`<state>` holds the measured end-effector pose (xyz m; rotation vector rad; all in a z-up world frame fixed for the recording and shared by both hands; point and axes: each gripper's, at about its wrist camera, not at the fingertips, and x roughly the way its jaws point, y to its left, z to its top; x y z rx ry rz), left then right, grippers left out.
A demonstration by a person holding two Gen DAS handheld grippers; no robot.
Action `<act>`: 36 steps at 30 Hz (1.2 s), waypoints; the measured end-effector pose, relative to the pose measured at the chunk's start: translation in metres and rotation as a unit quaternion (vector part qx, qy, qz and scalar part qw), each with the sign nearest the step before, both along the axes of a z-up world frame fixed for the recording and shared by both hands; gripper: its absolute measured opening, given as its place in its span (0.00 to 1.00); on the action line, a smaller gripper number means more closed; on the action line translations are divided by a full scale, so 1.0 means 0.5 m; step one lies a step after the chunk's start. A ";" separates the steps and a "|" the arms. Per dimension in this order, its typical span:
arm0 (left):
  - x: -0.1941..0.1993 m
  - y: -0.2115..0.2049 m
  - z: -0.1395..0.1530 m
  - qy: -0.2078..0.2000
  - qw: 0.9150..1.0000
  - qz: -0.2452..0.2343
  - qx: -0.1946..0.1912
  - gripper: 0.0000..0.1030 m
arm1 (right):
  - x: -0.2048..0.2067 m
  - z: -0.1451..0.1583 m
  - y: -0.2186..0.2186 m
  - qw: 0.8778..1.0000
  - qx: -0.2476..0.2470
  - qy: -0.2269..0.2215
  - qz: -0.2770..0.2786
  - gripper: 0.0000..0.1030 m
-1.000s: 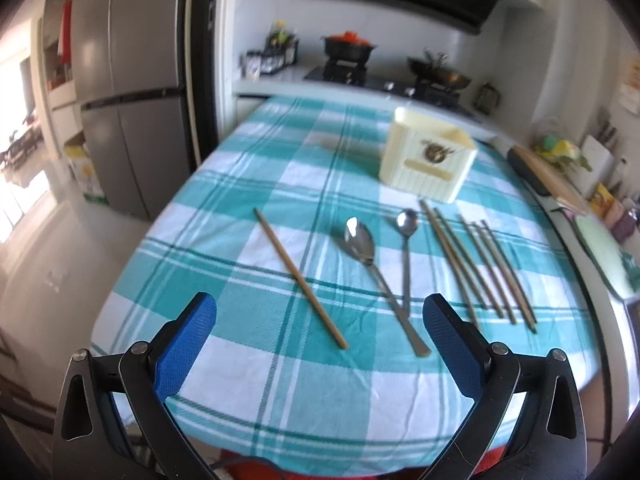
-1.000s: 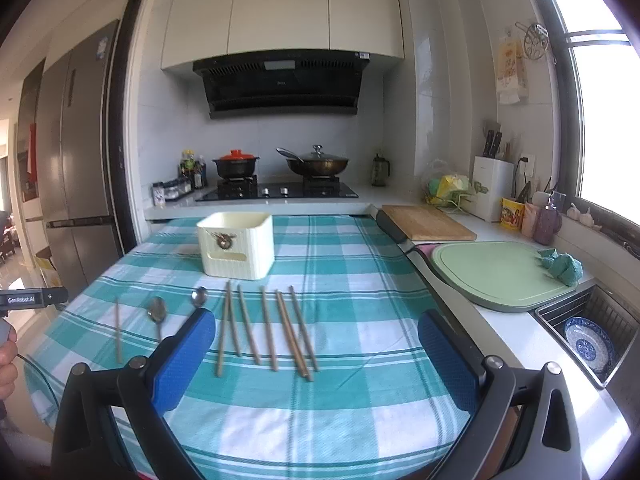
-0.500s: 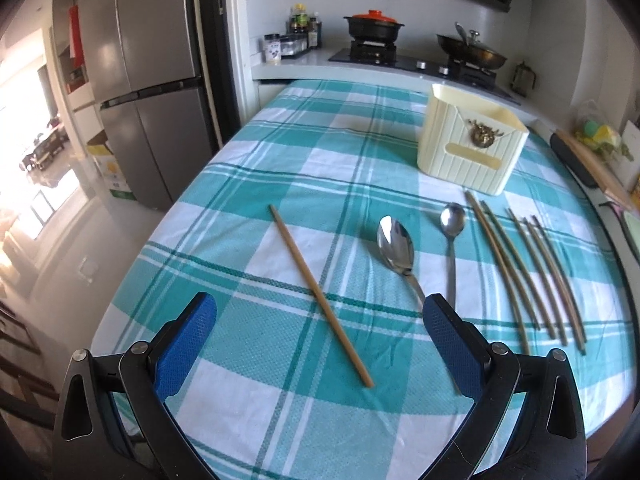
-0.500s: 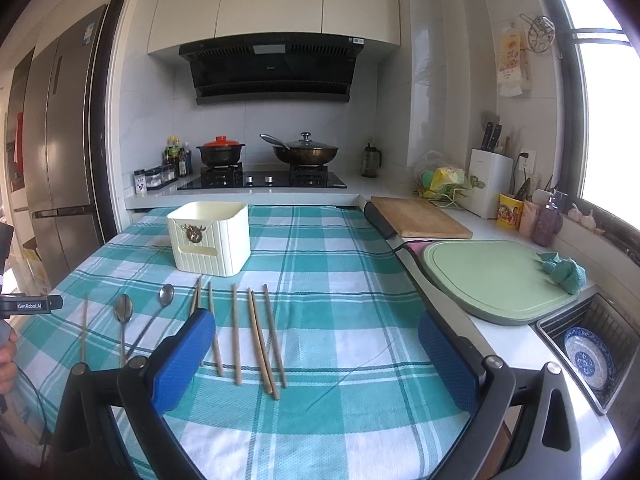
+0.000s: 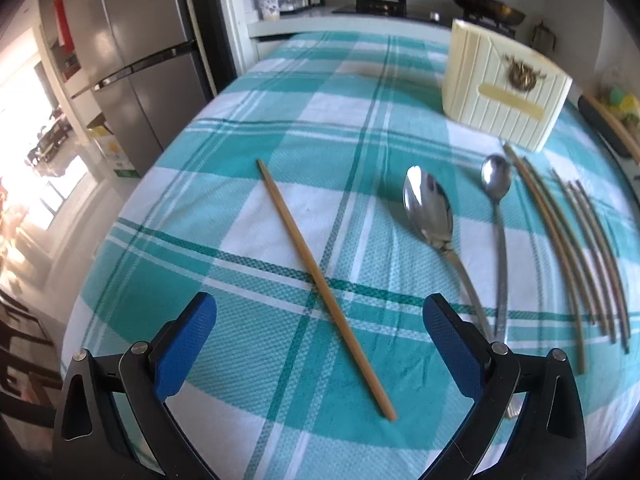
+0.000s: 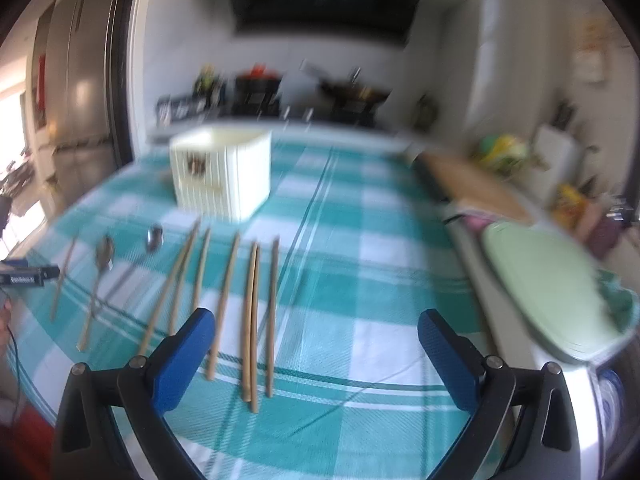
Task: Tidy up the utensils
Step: 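Move the left tool to the lone chopstick while the right tool approaches the chopstick row, then grasp the lone chopstick with the left tool while the right tool grasps another chopstick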
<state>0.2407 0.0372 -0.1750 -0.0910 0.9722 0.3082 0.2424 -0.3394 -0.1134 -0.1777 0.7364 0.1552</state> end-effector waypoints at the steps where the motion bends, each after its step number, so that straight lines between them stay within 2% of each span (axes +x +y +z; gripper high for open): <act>1: 0.003 0.000 -0.005 0.004 1.000 0.000 0.002 1.00 | 0.020 -0.017 0.001 1.000 0.005 0.019 0.007 0.95; 2: 0.006 0.000 -0.012 0.010 1.000 0.001 0.004 1.00 | 0.043 -0.036 0.003 0.999 0.017 0.039 0.017 0.83; 4: 0.013 0.000 -0.024 0.019 1.000 0.001 0.009 1.00 | 0.095 -0.072 0.010 0.995 0.032 0.087 0.030 0.66; 9: 0.024 0.001 -0.050 0.043 0.999 -0.011 0.017 1.00 | 0.164 -0.128 0.044 0.985 0.044 0.155 0.066 0.50; 11: 0.023 0.006 -0.049 0.046 0.999 -0.020 0.015 1.00 | 0.187 -0.152 0.057 0.982 0.021 0.173 0.068 0.34; 13: 0.022 0.015 -0.050 0.051 0.998 -0.033 0.012 1.00 | 0.202 -0.173 0.062 0.980 0.007 0.187 0.069 0.26; 17: 0.018 0.070 -0.050 0.073 0.996 -0.052 -0.013 1.00 | 0.197 -0.168 0.063 0.980 -0.005 0.189 0.067 0.21; 21: 0.021 0.166 -0.055 0.103 0.992 -0.023 -0.064 1.00 | 0.186 -0.164 0.055 0.981 -0.011 0.186 0.058 0.19; 24: 0.046 0.195 -0.053 0.118 0.991 -0.018 -0.067 0.99 | 0.189 -0.165 0.055 0.982 -0.017 0.181 0.051 0.19; 26: 0.073 0.204 -0.050 0.118 0.991 -0.019 -0.067 0.91 | 0.198 -0.166 0.060 0.982 -0.027 0.179 0.050 0.19; 29: 0.116 0.200 -0.036 0.111 0.991 -0.030 -0.069 0.58 | 0.211 -0.166 0.066 0.982 -0.032 0.179 0.047 0.19; 31: 0.145 0.197 -0.031 0.109 0.991 -0.043 -0.069 0.15 | 0.221 -0.165 0.070 0.983 -0.034 0.177 0.046 0.19; 33: 0.177 0.187 -0.029 0.108 0.990 -0.057 -0.073 0.08 | 0.237 -0.165 0.080 0.982 -0.038 0.177 0.050 0.20; 36: 0.221 0.158 -0.026 0.099 0.989 -0.082 -0.073 0.06 | 0.257 -0.167 0.087 0.981 -0.029 0.185 0.052 0.11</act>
